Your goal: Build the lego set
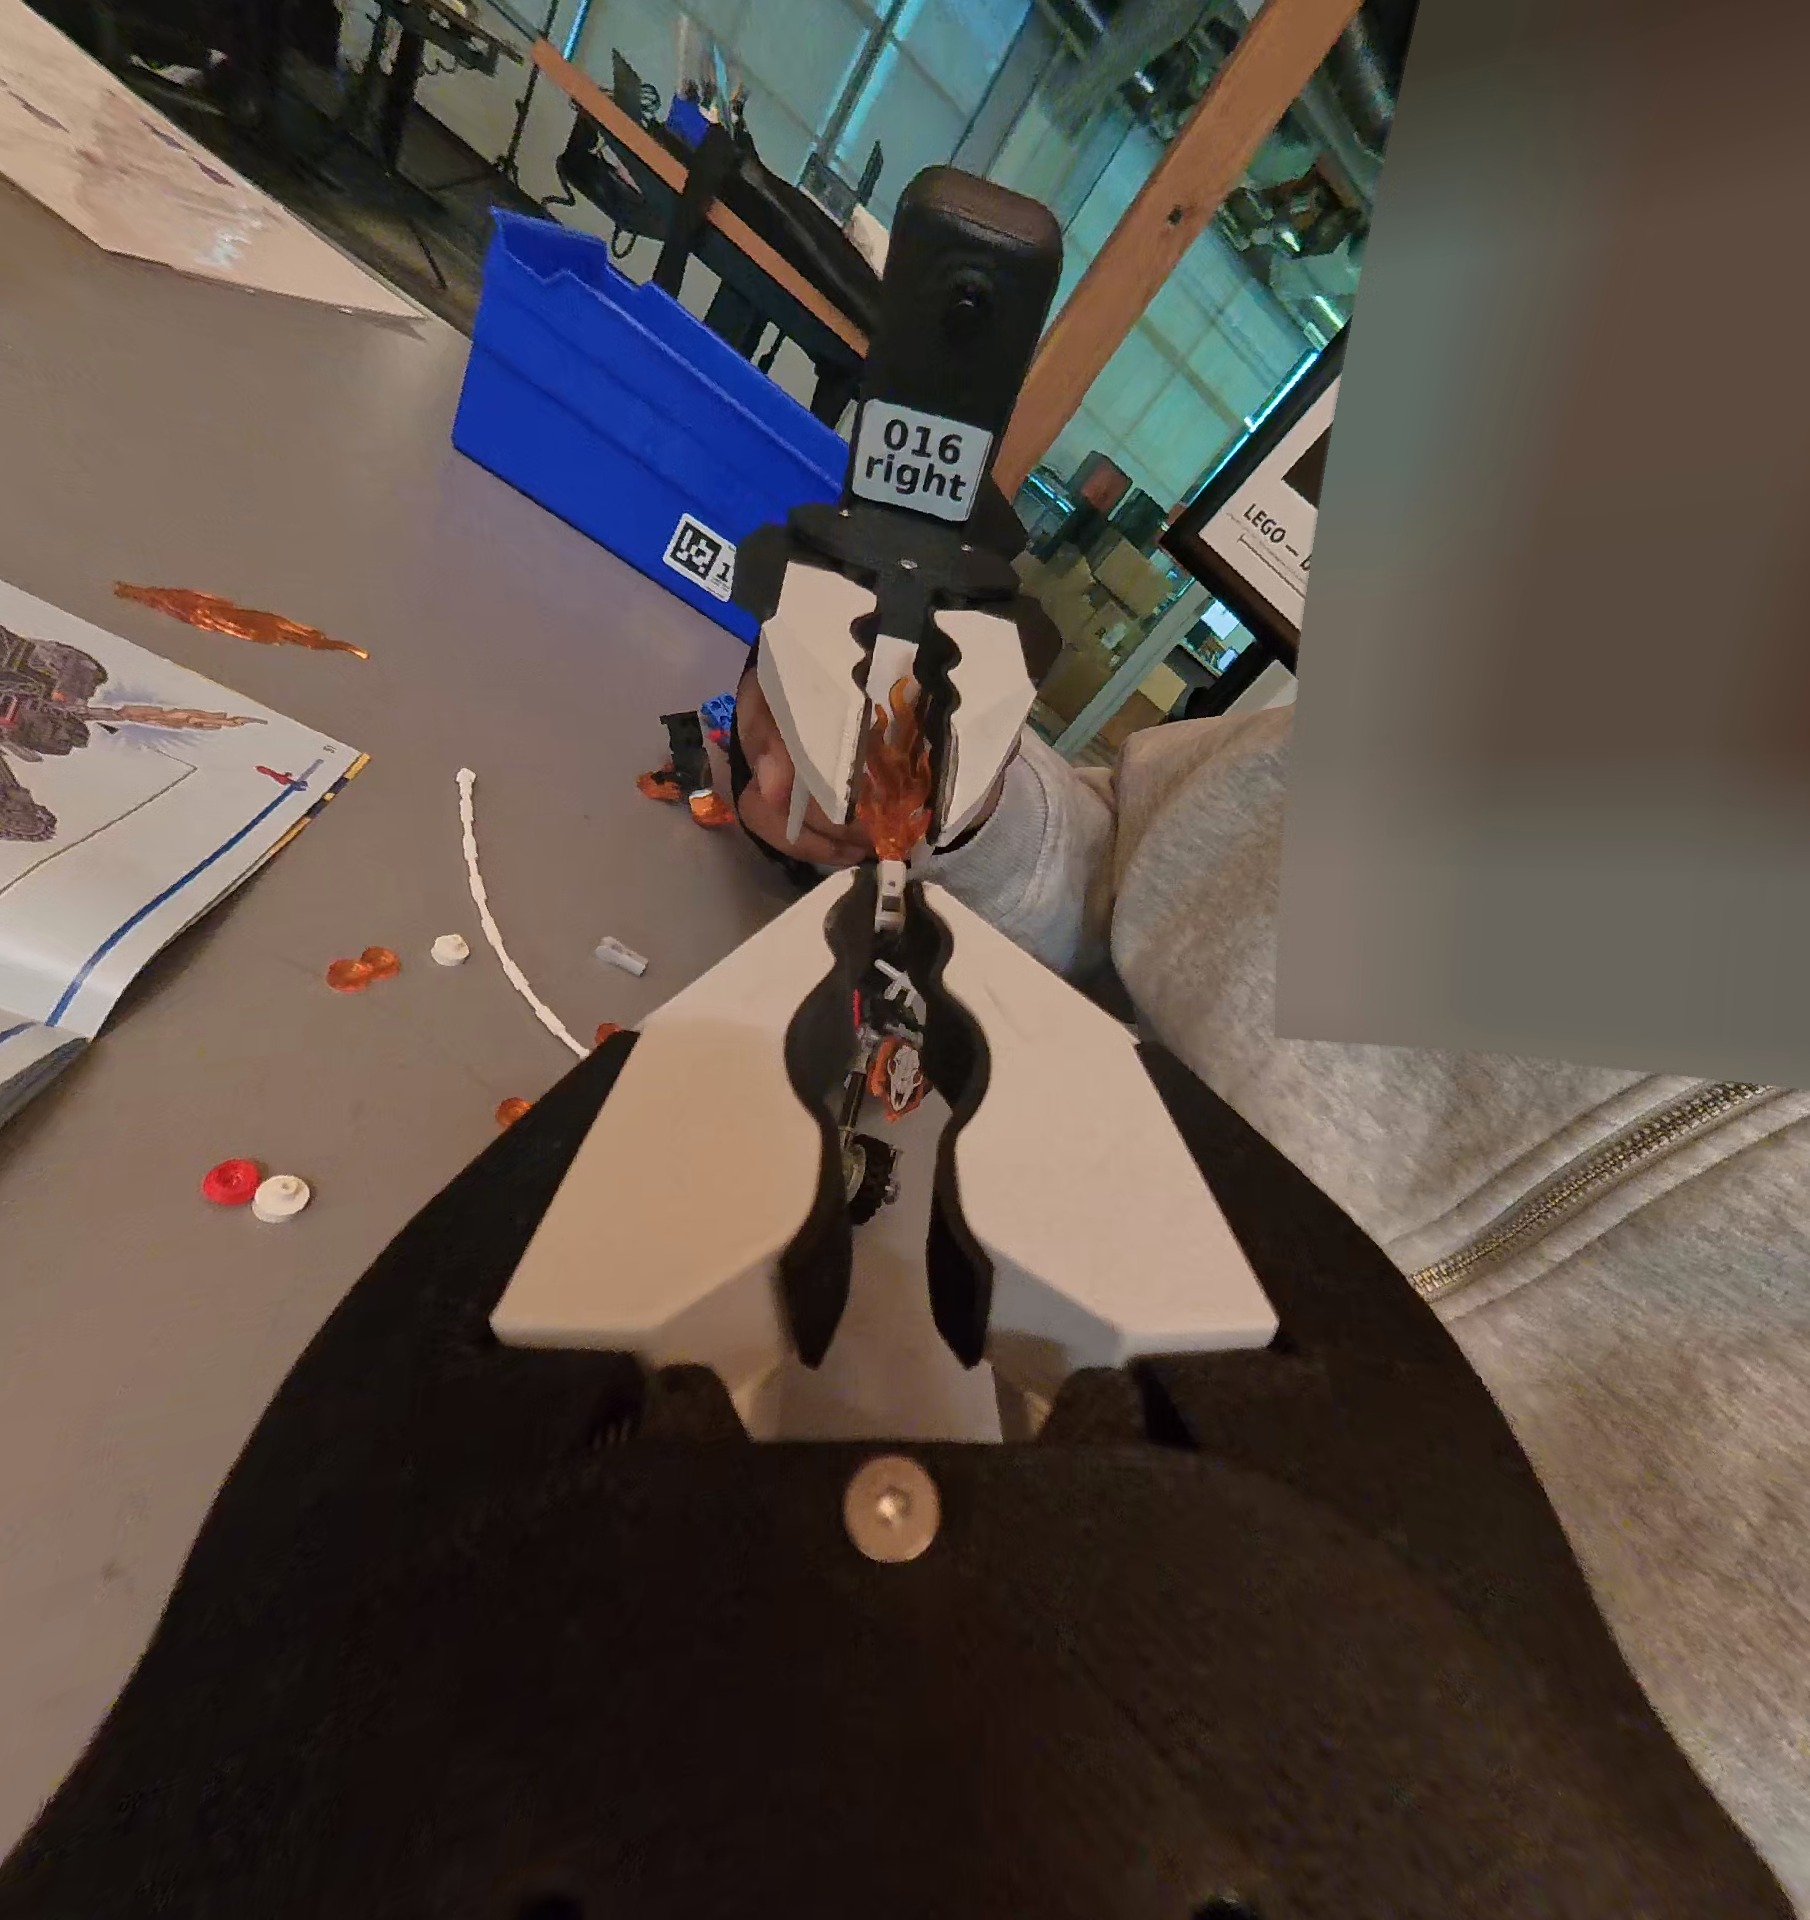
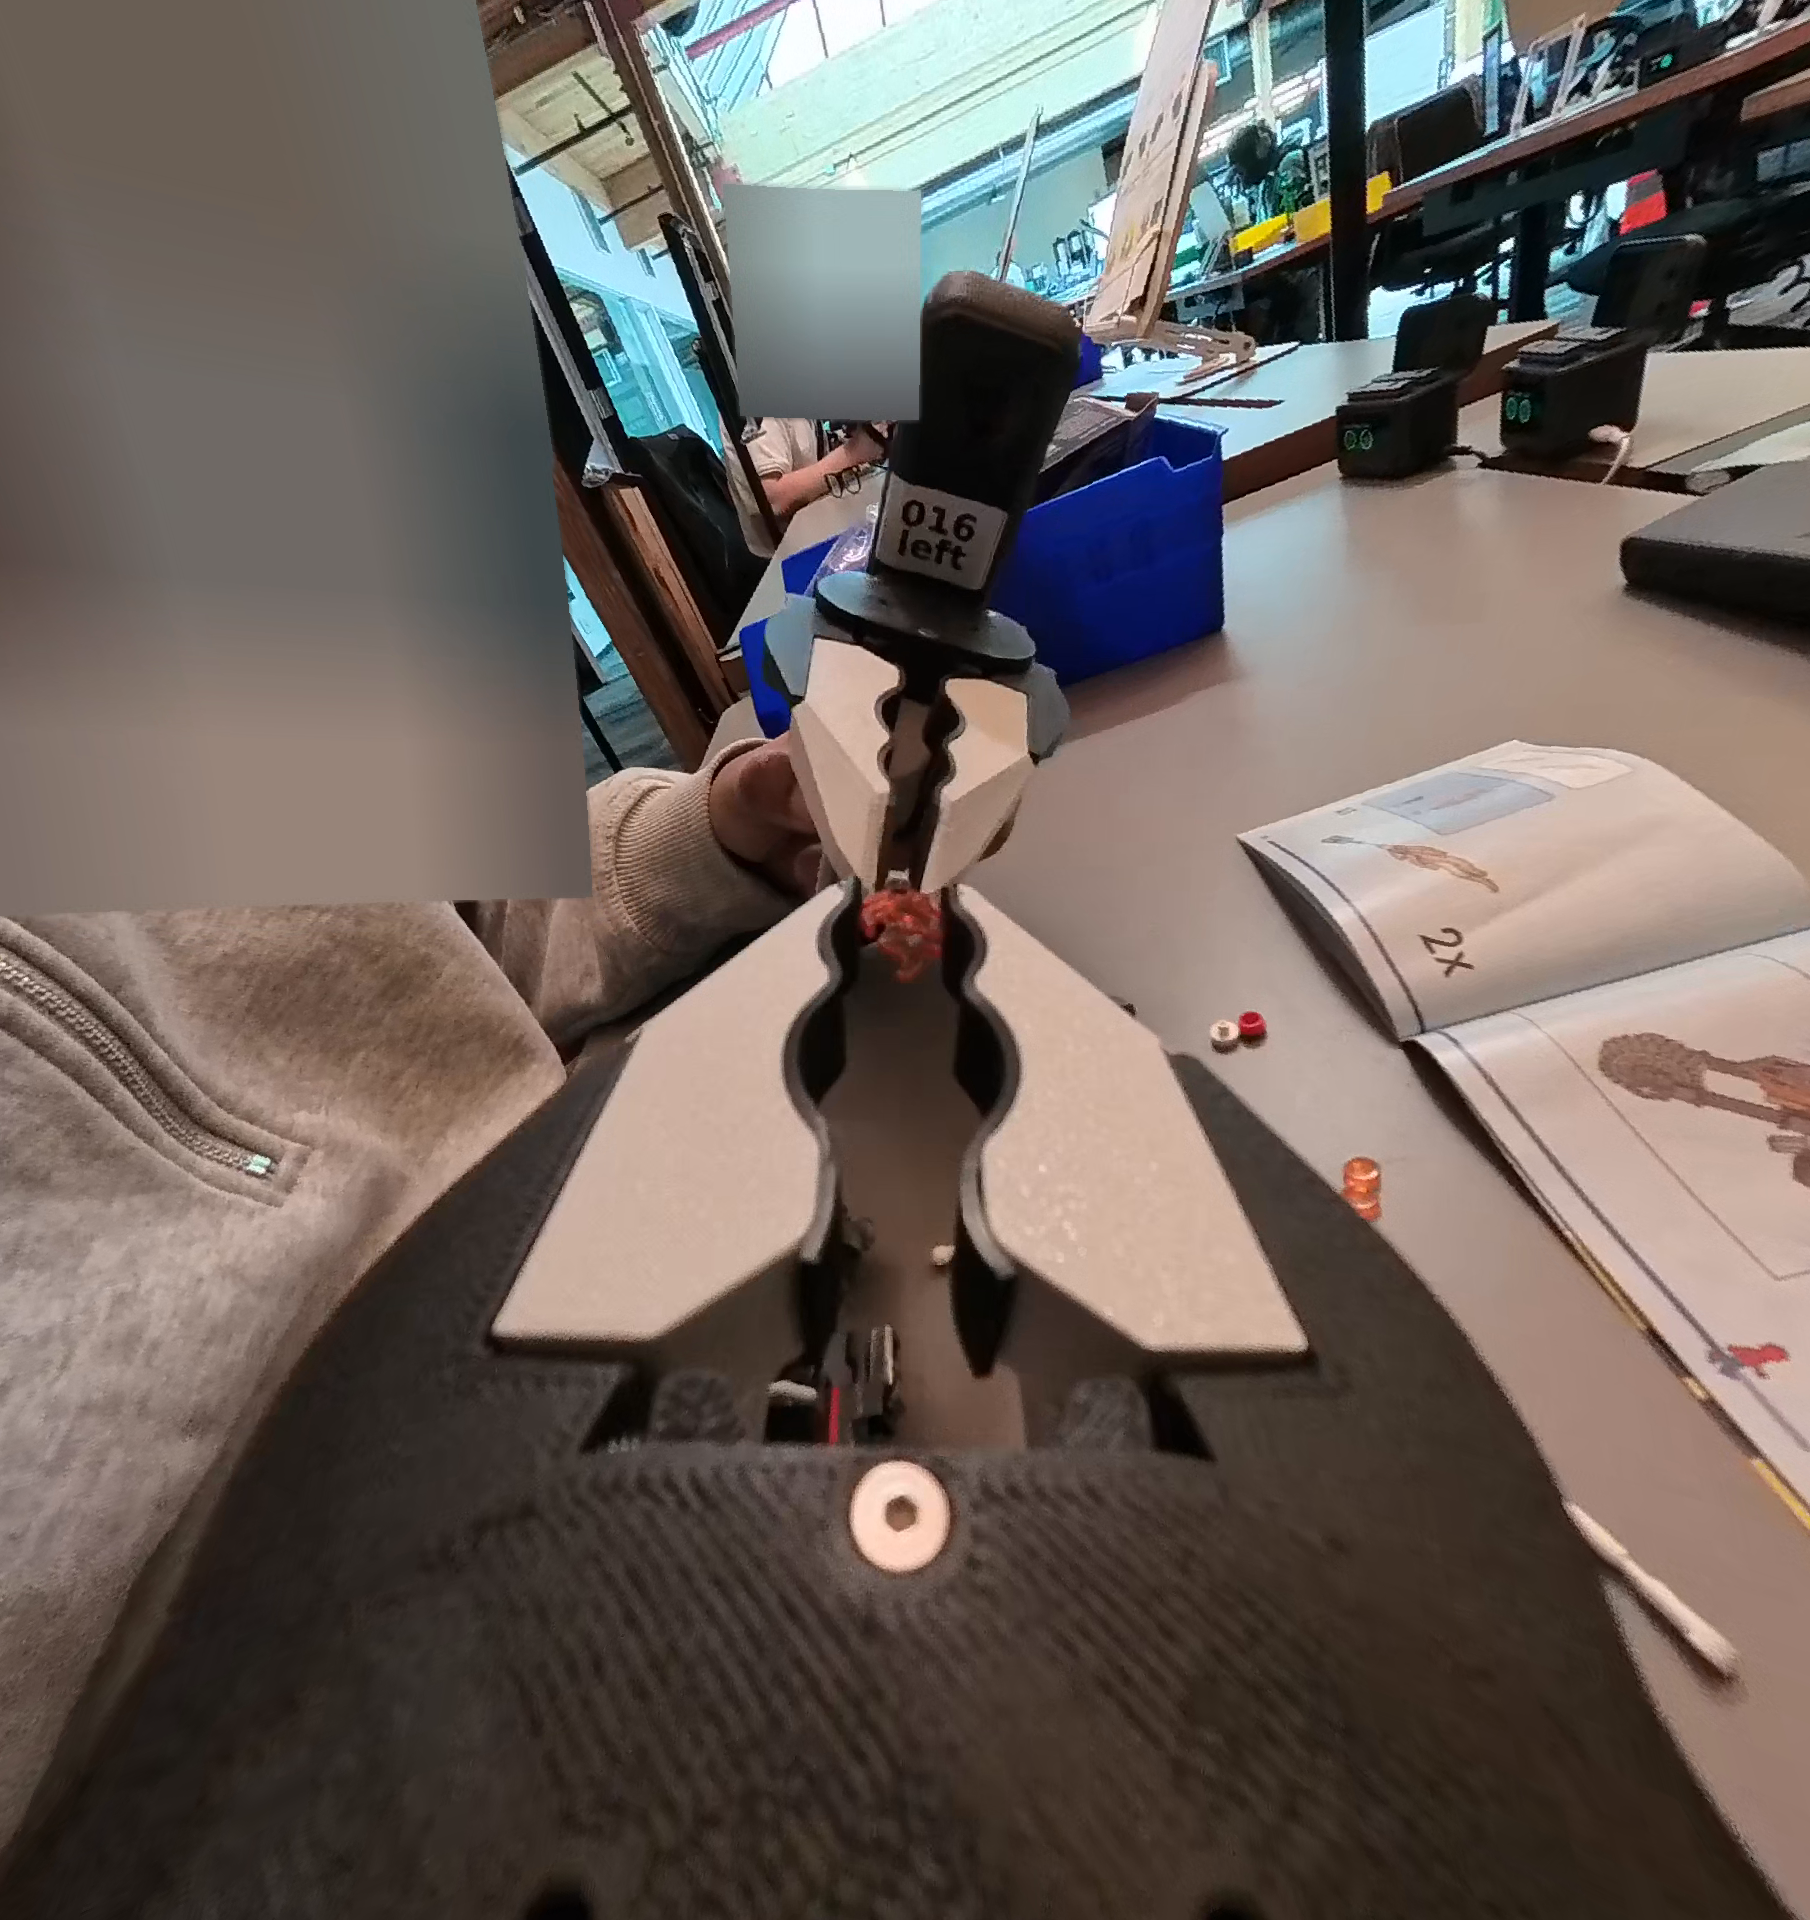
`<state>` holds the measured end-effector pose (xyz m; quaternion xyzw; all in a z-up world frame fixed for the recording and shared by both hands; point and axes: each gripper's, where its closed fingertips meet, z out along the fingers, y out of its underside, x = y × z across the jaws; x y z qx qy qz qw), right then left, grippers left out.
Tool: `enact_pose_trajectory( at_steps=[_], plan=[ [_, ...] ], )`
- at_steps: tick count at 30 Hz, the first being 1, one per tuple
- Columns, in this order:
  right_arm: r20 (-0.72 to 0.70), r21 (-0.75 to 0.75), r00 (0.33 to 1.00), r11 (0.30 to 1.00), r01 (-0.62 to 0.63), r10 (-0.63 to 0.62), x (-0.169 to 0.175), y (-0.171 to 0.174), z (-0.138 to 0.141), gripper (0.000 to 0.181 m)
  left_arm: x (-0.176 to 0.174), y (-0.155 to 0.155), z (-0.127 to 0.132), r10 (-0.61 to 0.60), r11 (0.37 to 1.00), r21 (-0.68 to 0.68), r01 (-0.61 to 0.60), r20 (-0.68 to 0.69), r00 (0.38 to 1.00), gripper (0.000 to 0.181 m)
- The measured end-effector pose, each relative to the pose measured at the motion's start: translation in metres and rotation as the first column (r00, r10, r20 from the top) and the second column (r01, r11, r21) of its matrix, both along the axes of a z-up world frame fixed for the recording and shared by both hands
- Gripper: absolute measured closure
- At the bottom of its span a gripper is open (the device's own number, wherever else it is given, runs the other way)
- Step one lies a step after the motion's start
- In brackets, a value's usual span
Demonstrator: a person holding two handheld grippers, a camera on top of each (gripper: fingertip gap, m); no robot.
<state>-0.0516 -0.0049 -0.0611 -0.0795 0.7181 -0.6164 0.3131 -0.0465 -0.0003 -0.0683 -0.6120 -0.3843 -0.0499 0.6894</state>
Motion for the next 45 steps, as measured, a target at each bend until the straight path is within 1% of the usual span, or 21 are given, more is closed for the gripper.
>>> enact_pose_trajectory(
  at_steps=[3, 5, 7, 11, 13, 16, 18, 21, 26, 30, 34, 36, 37, 39, 42, 44, 45],
  plan=[
    [-0.007, -0.012, 1.0, 1.0, -0.015, 0.015, 0.001, 0.002, 0.0, 0.166, 0.001, 0.001, 0.001, -0.004, 1.0, -0.017, 0.004, -0.015, 1.0, 0.179],
    [0.009, -0.013, 1.0, 1.0, -0.022, 0.022, 0.001, 0.002, 0.0, 0.157, 0.001, 0.001, -0.002, 0.01, 0.997, -0.07, -0.013, -0.042, 0.999, 0.179],
    [0.045, -0.004, 0.999, 1.0, -0.028, 0.029, -0.001, 0.002, 0.001, 0.153, 0.001, 0.002, -0.005, 0.019, 0.991, -0.132, -0.029, -0.075, 0.997, 0.179],
    [0.089, 0.023, 0.996, 0.999, -0.031, 0.029, -0.003, 0.001, -0.002, 0.152, 0.0, 0.004, -0.008, 0.038, 0.97, -0.233, -0.07, -0.14, 0.989, 0.178],
    [0.103, 0.051, 0.994, 0.998, -0.029, 0.024, -0.005, 0.0, -0.005, 0.152, -0.002, 0.001, -0.007, 0.061, 0.952, -0.283, -0.115, -0.194, 0.979, 0.178],
    [0.155, 0.098, 0.988, 0.995, -0.033, 0.017, -0.007, -0.002, -0.01, 0.152, -0.005, -0.005, -0.008, 0.094, 0.893, -0.395, -0.217, -0.307, 0.947, 0.178],
    [0.211, 0.131, 0.977, 0.989, -0.064, 0.035, -0.006, -0.002, -0.013, 0.157, -0.005, -0.004, -0.011, 0.084, 0.851, -0.461, -0.252, -0.355, 0.931, 0.178],
    [0.277, 0.163, 0.959, 0.98, -0.113, 0.064, -0.002, 0.0, -0.015, 0.175, -0.004, 0.001, -0.017, 0.053, 0.816, -0.52, -0.252, -0.368, 0.928, 0.178],
    [0.331, 0.199, 0.94, 0.968, -0.151, 0.079, -0.001, 0.001, -0.018, 0.177, -0.003, 0.002, -0.018, 0.038, 0.791, -0.549, -0.269, -0.394, 0.918, 0.178],
    [0.39, 0.198, 0.916, 0.963, -0.182, 0.093, 0.0, 0.001, -0.019, 0.178, -0.003, 0.002, -0.017, 0.039, 0.771, -0.564, -0.296, -0.423, 0.906, 0.178],
    [0.364, 0.212, 0.928, 0.964, -0.161, 0.075, -0.001, 0.0, -0.02, 0.181, -0.005, 0.001, -0.018, 0.054, 0.779, -0.552, -0.297, -0.414, 0.909, 0.178],
    [0.343, 0.206, 0.937, 0.969, -0.139, 0.062, -0.004, 0.0, -0.018, 0.181, -0.008, 0.001, -0.017, 0.085, 0.805, -0.515, -0.296, -0.393, 0.915, 0.178],
    [0.337, 0.196, 0.94, 0.972, -0.132, 0.06, -0.005, 0.001, -0.016, 0.181, -0.009, 0.001, -0.014, 0.105, 0.829, -0.479, -0.287, -0.372, 0.922, 0.177],
    [0.316, 0.167, 0.947, 0.979, -0.116, 0.059, -0.007, 0.002, -0.011, 0.181, -0.009, 0.001, -0.008, 0.138, 0.893, -0.375, -0.248, -0.295, 0.945, 0.175],
    [0.233, 0.112, 0.971, 0.99, -0.08, 0.053, -0.008, 0.004, -0.003, 0.181, -0.008, -0.001, 0.004, 0.125, 0.98, -0.138, -0.144, -0.133, 0.983, 0.175],
    [0.168, 0.08, 0.985, 0.995, -0.06, 0.046, -0.006, 0.005, 0.002, 0.181, -0.005, -0.003, 0.011, 0.079, 0.997, 0.011, -0.078, -0.049, 0.996, 0.176],
    [0.134, 0.069, 0.99, 0.996, -0.051, 0.041, -0.005, 0.005, 0.003, 0.181, -0.004, -0.003, 0.011, 0.059, 0.997, 0.057, -0.058, -0.019, 0.998, 0.177]
  ],
)
